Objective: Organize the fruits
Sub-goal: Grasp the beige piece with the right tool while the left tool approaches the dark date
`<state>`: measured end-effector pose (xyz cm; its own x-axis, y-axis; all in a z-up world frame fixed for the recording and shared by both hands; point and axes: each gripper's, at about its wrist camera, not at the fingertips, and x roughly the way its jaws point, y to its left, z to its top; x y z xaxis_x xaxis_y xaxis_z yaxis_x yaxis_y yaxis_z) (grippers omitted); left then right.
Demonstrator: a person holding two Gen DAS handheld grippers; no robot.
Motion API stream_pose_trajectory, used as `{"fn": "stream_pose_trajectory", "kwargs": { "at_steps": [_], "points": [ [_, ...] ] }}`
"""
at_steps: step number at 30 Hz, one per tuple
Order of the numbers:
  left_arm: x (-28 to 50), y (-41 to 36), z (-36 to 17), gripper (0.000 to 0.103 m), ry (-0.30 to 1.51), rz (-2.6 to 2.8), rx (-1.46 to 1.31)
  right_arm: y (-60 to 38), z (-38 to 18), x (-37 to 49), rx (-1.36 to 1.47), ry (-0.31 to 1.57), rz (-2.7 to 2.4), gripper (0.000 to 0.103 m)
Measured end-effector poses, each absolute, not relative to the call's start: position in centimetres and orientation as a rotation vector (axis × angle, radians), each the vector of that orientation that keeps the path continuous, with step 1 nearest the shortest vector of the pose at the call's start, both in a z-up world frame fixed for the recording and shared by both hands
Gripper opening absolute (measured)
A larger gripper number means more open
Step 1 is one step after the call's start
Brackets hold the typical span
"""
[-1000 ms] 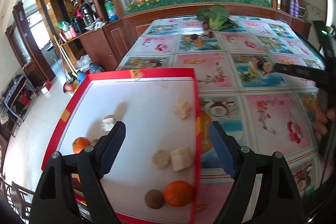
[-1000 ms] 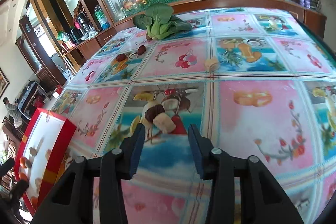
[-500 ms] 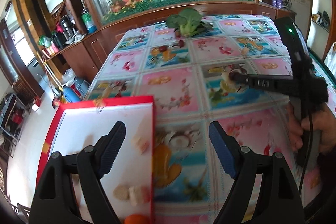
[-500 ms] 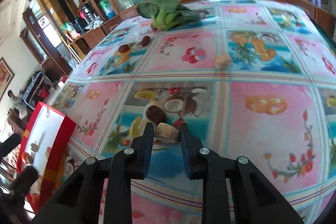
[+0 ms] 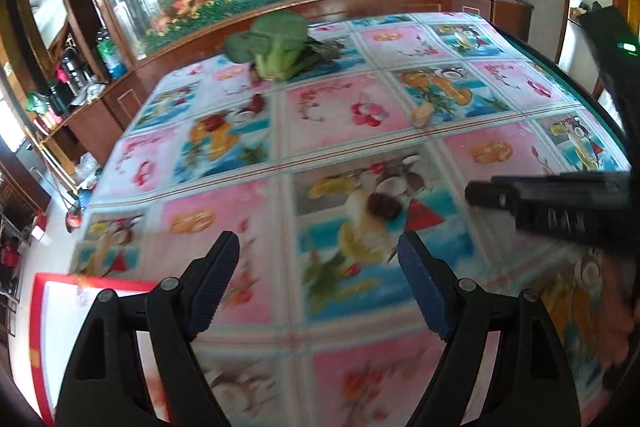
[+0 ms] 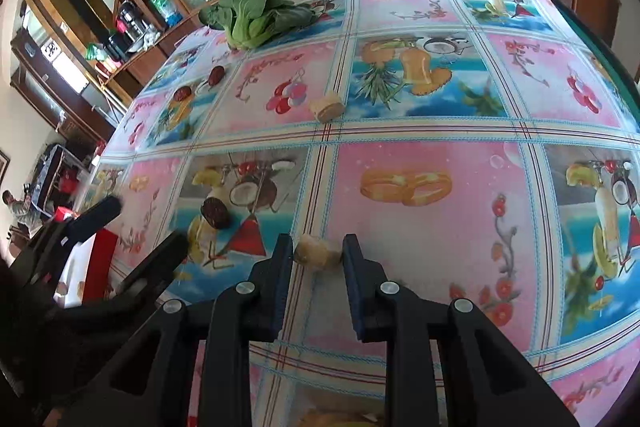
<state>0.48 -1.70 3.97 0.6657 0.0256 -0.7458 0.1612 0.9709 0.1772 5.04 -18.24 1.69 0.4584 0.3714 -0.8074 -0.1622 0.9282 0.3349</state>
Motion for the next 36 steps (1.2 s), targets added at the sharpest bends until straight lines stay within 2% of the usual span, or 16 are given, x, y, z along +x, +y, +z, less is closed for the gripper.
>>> {"fn": "stream_pose_trajectory", "kwargs": {
  "at_steps": [7, 13, 15, 16, 18, 19, 21, 22, 36],
  "points": [
    [3.8, -4.5, 1.7, 0.082, 0.862, -0.071, 0.289, -18.3, 1.7, 5.1, 0.211, 1.056, 0.337, 0.025],
    [4.6, -3.4, 0.5, 0.082, 0.865, -0.087, 0.232, -18.2, 1.7, 5.2, 0.205, 1.054, 0.335, 0.025],
    [4.6, -2.6, 0.5, 0.07, 0.876, -0.116, 0.185, -18.3, 1.6, 5.2, 0.21, 1.054, 0.338, 0.025],
    [4.6, -2.4, 0.5, 0.061, 0.88, -0.14, 0.165, -18.3, 1.6, 5.2, 0.208, 1.053, 0.338, 0.025],
    [4.8, -2.2, 0.5, 0.049, 0.888, -0.182, 0.136, -18.3, 1.6, 5.3, 0.204, 1.053, 0.337, 0.025],
    [4.8, -2.1, 0.5, 0.04, 0.896, -0.209, 0.113, -18.3, 1.6, 5.3, 0.203, 1.053, 0.338, 0.025],
    [4.7, -2.2, 0.6, 0.035, 0.901, -0.218, 0.115, -18.2, 1.6, 5.2, 0.199, 1.052, 0.338, 0.025],
    [4.6, -2.3, 0.6, 0.028, 0.904, -0.226, 0.117, -18.2, 1.6, 5.2, 0.193, 1.051, 0.337, 0.025],
    [2.2, -0.8, 0.9, 0.028, 0.966, -0.24, 0.091, -17.2, 1.8, 4.9, 0.068, 1.042, 0.366, 0.025]
  ]
}}
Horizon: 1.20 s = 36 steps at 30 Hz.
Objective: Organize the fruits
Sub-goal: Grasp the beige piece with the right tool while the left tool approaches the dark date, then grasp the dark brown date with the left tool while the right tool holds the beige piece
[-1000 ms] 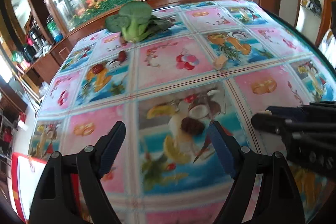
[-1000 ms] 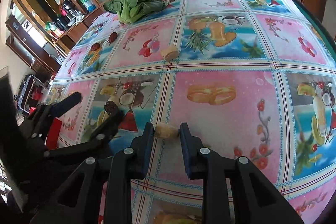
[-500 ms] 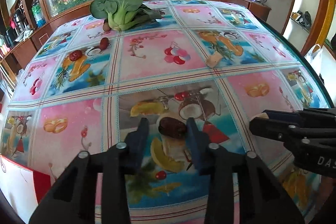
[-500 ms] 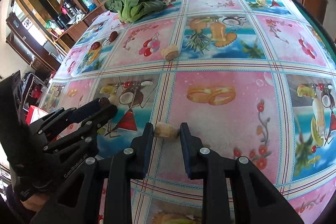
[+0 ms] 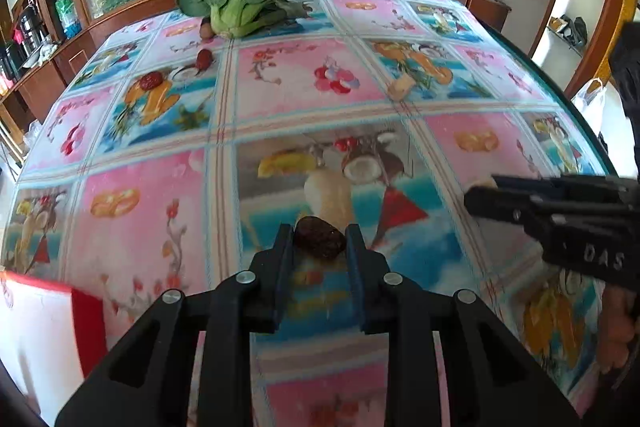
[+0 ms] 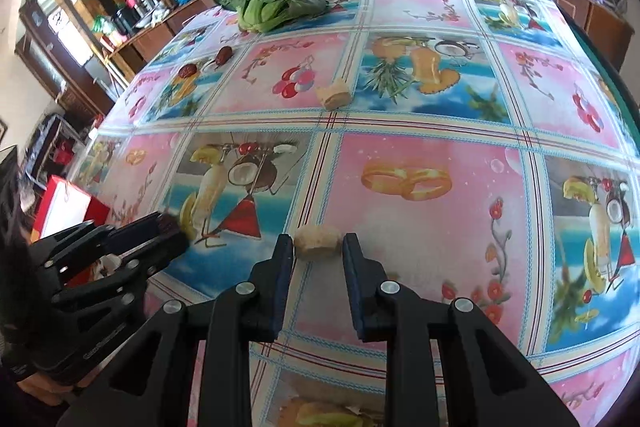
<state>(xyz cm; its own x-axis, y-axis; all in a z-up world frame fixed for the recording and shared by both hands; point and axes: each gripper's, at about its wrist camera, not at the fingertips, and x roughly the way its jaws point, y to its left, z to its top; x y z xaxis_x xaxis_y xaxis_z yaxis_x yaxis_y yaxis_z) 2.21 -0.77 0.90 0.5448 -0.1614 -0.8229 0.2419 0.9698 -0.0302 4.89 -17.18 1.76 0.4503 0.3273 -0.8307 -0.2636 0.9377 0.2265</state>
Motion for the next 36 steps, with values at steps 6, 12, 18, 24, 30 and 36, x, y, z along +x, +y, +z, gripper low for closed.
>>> {"fn": "stream_pose_trajectory", "kwargs": {
  "at_steps": [6, 12, 18, 24, 30, 36],
  "points": [
    [-0.5, 0.1, 1.1, 0.028, 1.01, -0.202, 0.098, -16.9, 1.7, 4.6, 0.002, 1.025, 0.412, 0.025],
    [-2.0, 1.1, 1.1, 0.028, 1.036, -0.192, 0.094, -17.0, 1.7, 4.6, 0.009, 1.02, 0.43, 0.028],
    [-2.9, 1.5, 2.1, 0.04, 1.014, -0.194, 0.079, -16.4, 1.7, 4.4, -0.036, 1.009, 0.419, 0.03],
    [-3.7, 2.3, 2.5, 0.052, 1.007, -0.171, 0.029, -16.4, 1.7, 4.4, -0.035, 1.007, 0.414, 0.03],
    [-3.4, 2.2, 1.8, 0.052, 1.007, -0.137, 0.037, -16.2, 1.7, 4.3, -0.049, 0.999, 0.404, 0.03],
    [-3.2, 2.4, 1.0, 0.041, 1.015, -0.134, 0.018, -16.0, 1.7, 4.4, -0.057, 0.997, 0.401, 0.029]
  ]
}}
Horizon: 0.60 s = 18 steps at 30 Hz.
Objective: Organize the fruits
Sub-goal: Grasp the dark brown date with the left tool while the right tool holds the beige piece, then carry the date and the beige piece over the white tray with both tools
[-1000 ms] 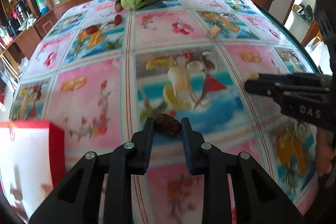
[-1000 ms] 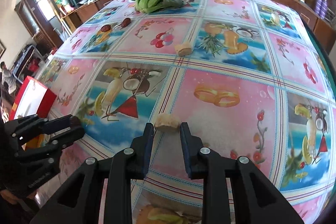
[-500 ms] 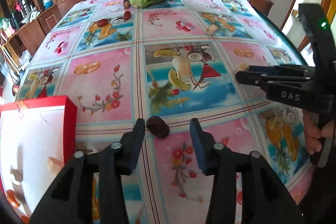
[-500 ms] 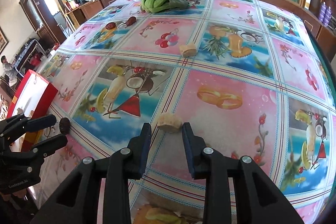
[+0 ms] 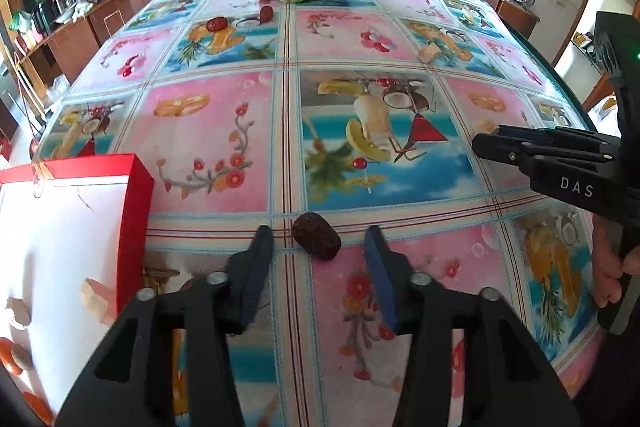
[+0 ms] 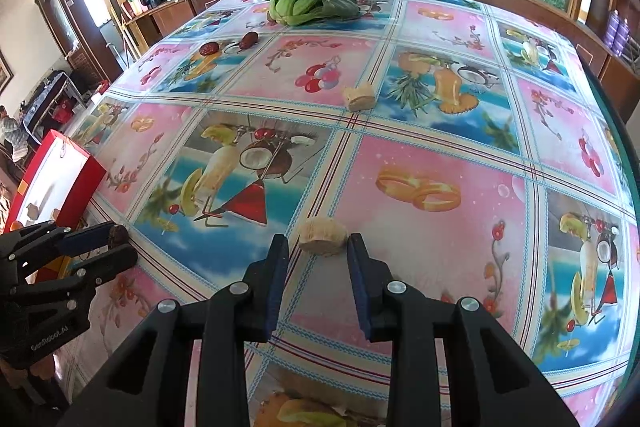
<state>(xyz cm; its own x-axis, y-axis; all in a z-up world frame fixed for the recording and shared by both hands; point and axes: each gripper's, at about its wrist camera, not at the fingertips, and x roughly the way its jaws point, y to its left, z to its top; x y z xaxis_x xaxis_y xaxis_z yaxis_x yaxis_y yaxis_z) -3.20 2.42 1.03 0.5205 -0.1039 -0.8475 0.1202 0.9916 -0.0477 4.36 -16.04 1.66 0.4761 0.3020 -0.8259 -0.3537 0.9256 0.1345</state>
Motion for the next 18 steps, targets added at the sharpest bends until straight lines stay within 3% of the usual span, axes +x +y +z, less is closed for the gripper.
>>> {"fn": "stream_pose_trajectory", "kwargs": {
  "at_steps": [5, 18],
  "points": [
    [-2.71, 2.31, 1.05, 0.025, 1.007, -0.14, 0.017, -16.28, 1.68, 4.48, -0.045, 1.002, 0.389, 0.024],
    [-3.51, 1.75, 1.88, 0.025, 0.96, -0.143, 0.065, -16.23, 2.42, 4.23, 0.032, 0.966, 0.414, 0.023]
  ]
}}
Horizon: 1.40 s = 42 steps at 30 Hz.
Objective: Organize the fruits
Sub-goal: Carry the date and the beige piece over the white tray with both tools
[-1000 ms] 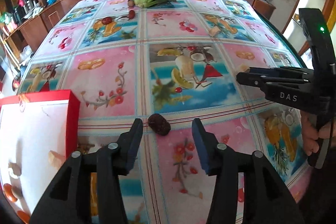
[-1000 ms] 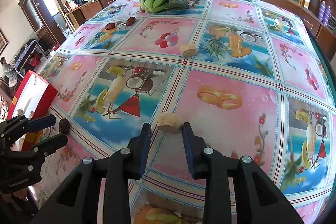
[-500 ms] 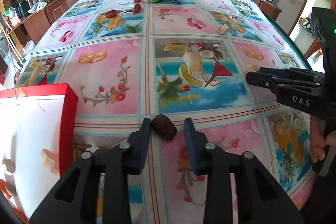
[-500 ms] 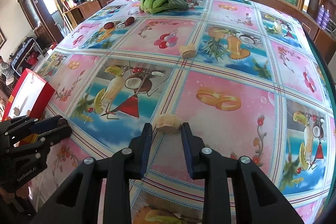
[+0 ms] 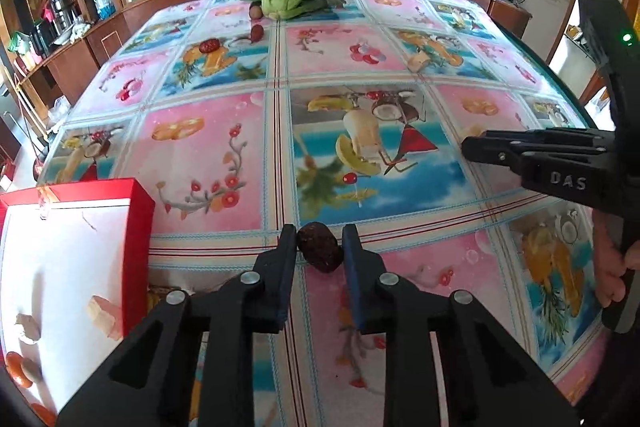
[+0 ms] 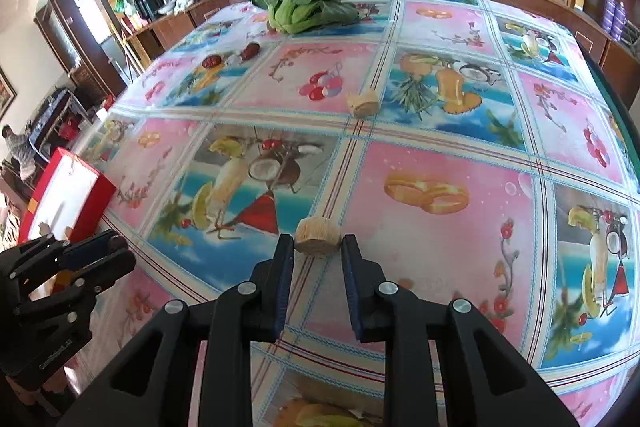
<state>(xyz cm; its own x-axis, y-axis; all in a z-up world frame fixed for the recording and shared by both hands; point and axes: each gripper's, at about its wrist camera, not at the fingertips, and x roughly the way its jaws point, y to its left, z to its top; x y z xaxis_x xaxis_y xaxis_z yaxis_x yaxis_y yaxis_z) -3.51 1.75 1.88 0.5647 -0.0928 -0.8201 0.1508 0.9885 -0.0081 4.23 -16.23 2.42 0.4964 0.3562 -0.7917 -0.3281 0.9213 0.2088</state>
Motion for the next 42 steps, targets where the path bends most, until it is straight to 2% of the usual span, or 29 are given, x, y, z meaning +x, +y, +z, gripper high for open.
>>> {"fn": "stream_pose_trajectory", "kwargs": {
  "at_steps": [12, 22, 33, 42],
  "points": [
    [-7.4, 2.6, 8.1, 0.025, 0.782, -0.082, 0.087, -16.3, 4.1, 3.1, 0.131, 0.811, 0.418, 0.023],
    [-11.2, 5.0, 12.0, 0.025, 0.652, -0.037, 0.09, -12.9, 5.1, -2.4, 0.224, 0.736, 0.547, 0.023],
    [-14.1, 9.9, 12.4, 0.025, 0.612, 0.03, 0.038, -5.0, 8.6, -7.8, 0.136, 0.666, 0.686, 0.023],
    [-16.8, 15.3, 11.6, 0.025, 0.604, 0.116, -0.022, 1.8, 9.1, -10.8, 0.044, 0.646, 0.802, 0.023]
  ]
}}
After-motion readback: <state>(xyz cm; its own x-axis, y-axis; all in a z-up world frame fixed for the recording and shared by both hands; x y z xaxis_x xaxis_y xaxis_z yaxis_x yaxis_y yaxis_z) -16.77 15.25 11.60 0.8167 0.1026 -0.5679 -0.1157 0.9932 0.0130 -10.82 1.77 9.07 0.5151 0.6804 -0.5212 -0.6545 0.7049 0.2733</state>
